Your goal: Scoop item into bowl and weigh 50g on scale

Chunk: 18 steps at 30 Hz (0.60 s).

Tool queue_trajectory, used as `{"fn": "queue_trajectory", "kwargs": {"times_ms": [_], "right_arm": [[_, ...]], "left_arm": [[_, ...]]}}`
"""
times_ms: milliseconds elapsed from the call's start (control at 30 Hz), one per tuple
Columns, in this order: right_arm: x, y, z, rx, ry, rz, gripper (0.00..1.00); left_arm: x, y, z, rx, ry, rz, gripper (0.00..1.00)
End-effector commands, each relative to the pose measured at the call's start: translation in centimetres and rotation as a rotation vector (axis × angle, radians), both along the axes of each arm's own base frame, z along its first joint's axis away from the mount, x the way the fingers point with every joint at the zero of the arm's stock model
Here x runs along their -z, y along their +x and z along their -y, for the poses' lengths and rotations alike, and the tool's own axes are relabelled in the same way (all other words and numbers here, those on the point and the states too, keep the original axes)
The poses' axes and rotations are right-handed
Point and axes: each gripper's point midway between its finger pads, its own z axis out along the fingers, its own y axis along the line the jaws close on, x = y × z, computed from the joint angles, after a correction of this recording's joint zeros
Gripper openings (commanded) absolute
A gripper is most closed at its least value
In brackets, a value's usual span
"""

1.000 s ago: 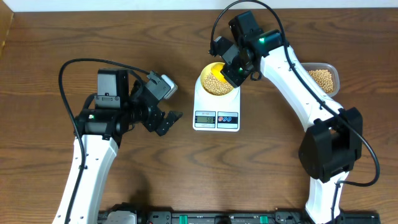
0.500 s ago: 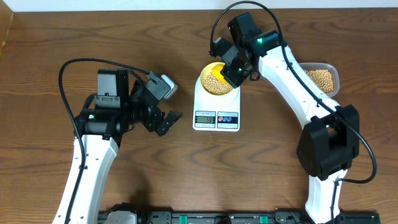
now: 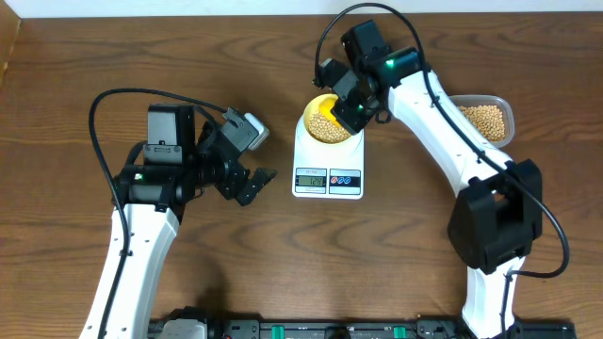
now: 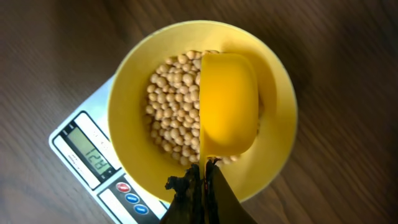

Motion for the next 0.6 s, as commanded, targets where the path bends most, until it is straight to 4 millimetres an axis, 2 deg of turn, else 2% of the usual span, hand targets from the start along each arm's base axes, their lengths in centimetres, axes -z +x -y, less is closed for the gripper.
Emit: {"fn": "queue_trajectory", "kwargs": {"times_ms": [0, 267, 567], "right_arm": [[0.9, -0.9, -1.2, -0.042, -0.003, -0.022, 0.01], [1.0, -2.4, -1.6, -0.047, 0.018, -0.084, 0.01], [0.3, -2.5, -2.0, 0.04, 0.144, -0.171, 0.01]], "left_arm": [[0.5, -0.1, -0.3, -0.009, 0.006, -0.014, 0.98], [0.5, -0.1, -0.2, -0.009, 0.005, -0.014, 0.98], [0.5, -0.1, -0.2, -0.009, 0.005, -0.014, 0.98]]}}
